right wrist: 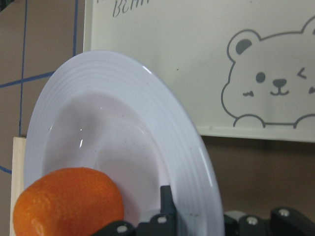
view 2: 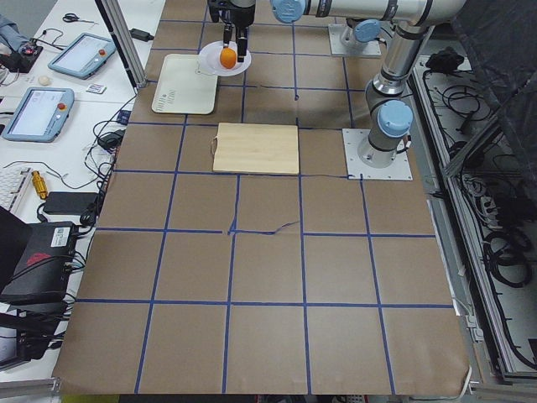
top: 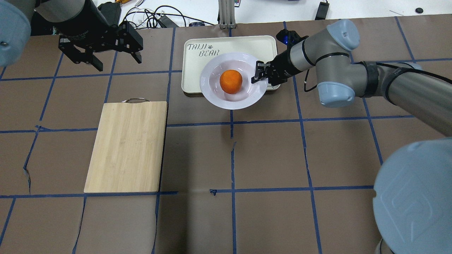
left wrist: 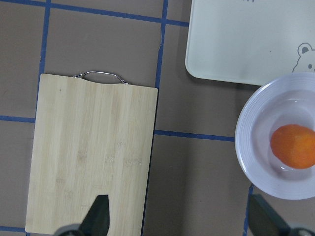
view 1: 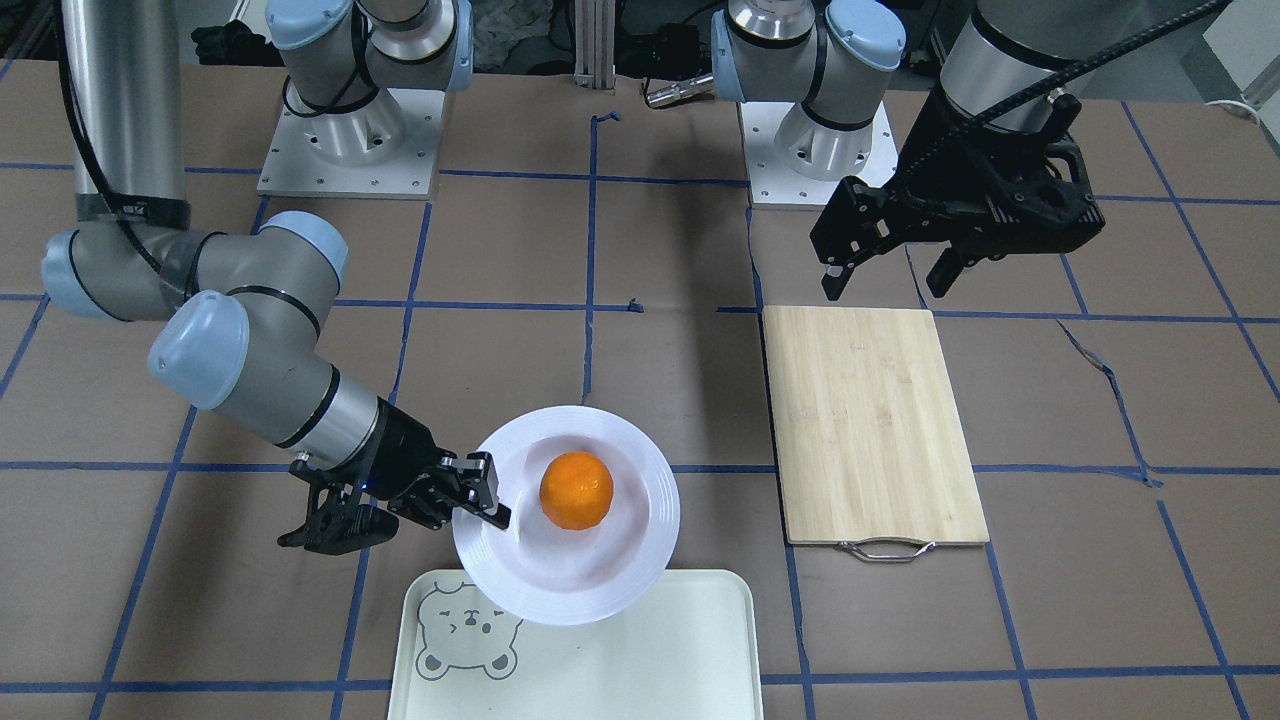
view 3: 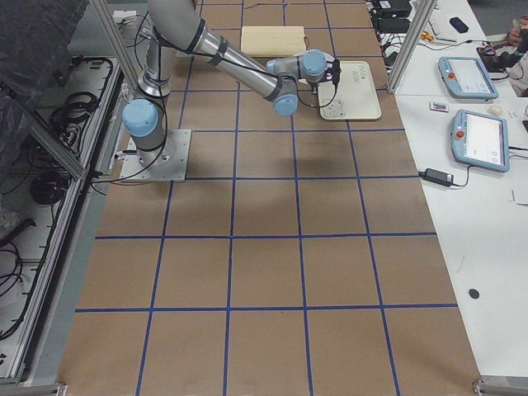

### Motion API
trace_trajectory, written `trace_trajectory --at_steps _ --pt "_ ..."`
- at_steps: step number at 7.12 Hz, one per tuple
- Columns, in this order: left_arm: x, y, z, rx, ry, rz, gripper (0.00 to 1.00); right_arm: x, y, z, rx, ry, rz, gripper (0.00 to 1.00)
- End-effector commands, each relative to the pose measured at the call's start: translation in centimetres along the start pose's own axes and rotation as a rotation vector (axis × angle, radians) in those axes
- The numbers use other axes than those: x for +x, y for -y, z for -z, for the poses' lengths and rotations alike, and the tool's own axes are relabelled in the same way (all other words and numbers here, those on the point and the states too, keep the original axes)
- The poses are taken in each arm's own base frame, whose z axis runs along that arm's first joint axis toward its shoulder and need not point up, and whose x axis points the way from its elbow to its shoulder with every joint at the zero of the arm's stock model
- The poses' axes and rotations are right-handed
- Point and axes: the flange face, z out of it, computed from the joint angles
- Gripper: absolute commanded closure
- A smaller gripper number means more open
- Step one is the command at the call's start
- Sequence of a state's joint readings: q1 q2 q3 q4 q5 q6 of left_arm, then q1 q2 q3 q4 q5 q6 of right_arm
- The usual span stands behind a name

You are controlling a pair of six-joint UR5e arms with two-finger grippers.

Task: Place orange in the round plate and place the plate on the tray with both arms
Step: 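Slide the plate with the right gripper onto the bear tray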

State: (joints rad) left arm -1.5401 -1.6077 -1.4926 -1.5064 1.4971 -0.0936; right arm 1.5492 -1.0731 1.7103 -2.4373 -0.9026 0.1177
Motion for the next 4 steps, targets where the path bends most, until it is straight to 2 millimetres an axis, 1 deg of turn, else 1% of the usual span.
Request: trace_trajectory --at_steps 1,2,3,4 --pt "0.0 0.0 0.0 0.0 0.0 0.0 0.0 1.4 6.1 -2.7 0.01 0.004 -0.043 1.0" --pt "0.0 0.0 0.0 0.0 -0.002 0.0 0.0 2.3 8.3 -4.5 0.009 0.027 -0.064 1.0" --pt "0.0 0.0 0.0 0.0 0.0 0.0 0.0 3.3 10.0 -6.2 0.008 0.041 -0.077 1.0" --pt "0.0 0.0 0.0 0.0 0.0 0.0 0.0 4.4 11.1 -7.7 0.006 0.04 -0.084 1.0"
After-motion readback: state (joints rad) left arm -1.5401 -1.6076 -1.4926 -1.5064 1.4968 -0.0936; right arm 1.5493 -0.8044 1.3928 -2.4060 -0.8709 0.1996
